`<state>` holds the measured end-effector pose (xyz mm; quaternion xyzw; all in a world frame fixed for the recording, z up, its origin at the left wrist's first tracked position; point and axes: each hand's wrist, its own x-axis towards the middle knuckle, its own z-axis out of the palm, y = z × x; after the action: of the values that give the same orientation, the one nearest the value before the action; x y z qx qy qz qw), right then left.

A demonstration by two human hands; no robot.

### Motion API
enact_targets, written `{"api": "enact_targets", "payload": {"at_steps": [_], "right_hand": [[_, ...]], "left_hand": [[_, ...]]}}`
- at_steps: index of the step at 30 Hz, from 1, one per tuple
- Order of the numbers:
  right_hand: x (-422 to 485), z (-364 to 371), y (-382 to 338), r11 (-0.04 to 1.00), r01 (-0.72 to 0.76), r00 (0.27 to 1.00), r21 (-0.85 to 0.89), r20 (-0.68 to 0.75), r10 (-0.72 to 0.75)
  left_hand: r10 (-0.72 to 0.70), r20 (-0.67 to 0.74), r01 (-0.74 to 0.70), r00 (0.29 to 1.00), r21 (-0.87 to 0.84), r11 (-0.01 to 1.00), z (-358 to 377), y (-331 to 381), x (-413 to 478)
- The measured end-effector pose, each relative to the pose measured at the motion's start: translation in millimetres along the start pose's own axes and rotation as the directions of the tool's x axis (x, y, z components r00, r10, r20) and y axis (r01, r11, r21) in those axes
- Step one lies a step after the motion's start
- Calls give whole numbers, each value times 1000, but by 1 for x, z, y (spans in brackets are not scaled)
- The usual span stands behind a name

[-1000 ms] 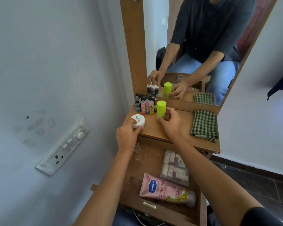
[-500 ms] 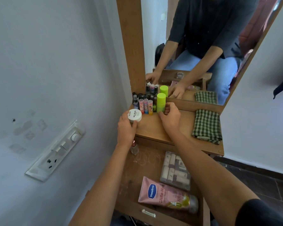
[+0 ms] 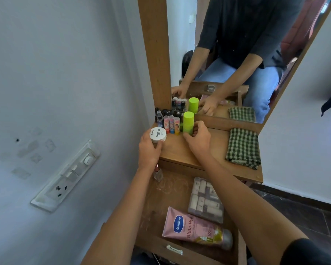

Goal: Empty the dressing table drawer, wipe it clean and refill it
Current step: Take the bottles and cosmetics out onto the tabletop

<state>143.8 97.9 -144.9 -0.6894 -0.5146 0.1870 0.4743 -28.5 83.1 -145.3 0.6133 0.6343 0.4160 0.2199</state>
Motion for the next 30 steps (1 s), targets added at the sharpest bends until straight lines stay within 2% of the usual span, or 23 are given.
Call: {"api": "enact_targets", "payload": {"at_steps": [12,30], "right_hand": [[-3,-4,-4,1000,0,999,5,36,0],[-14,-15,-7,1000,-9,996,-2,83,9]], "left_hand": [[-5,-7,5,1000,18,1000,3,-2,0],[-1,68,-1,998,26,1000,-8,2,-1]]}}
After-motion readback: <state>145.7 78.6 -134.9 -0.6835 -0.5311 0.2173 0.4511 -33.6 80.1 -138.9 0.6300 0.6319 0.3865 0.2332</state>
